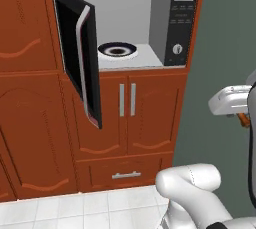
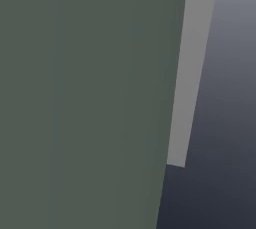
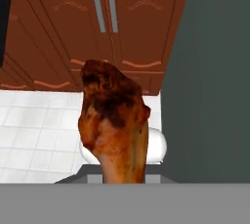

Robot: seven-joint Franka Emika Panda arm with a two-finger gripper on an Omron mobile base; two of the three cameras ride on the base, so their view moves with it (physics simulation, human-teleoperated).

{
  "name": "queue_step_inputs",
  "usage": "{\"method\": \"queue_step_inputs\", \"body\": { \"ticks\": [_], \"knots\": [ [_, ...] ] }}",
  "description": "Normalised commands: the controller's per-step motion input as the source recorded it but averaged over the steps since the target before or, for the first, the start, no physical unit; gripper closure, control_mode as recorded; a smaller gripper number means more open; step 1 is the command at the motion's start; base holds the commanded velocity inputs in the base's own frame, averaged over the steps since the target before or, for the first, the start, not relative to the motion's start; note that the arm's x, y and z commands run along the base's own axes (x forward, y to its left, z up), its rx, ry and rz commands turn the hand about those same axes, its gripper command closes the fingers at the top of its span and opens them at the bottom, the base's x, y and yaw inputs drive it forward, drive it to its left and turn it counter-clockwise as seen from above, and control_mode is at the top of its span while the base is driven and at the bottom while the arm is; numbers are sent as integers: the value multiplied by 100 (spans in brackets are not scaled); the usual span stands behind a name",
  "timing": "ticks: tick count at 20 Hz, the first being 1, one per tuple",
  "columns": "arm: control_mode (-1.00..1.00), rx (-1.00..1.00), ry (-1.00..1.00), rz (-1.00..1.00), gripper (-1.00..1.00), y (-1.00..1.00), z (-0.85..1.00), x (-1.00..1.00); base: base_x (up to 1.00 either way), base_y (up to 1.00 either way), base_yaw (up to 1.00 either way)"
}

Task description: Pick the chicken drumstick from the counter and place it in the microwave. Then turn on the microwave.

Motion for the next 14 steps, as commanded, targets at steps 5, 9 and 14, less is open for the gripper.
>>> {"method": "queue_step_inputs", "body": {
  "ticks": [5, 9, 14],
  "knots": [
    [100, 0, 0, 0, 100, 0, 0, 0, 55, -8, 9],
    [100, 0, 0, 0, 100, 0, 0, 0, 56, -21, 13],
    [100, 0, 0, 0, 100, 0, 0, 0, 60, -24, 12]
  ]
}}
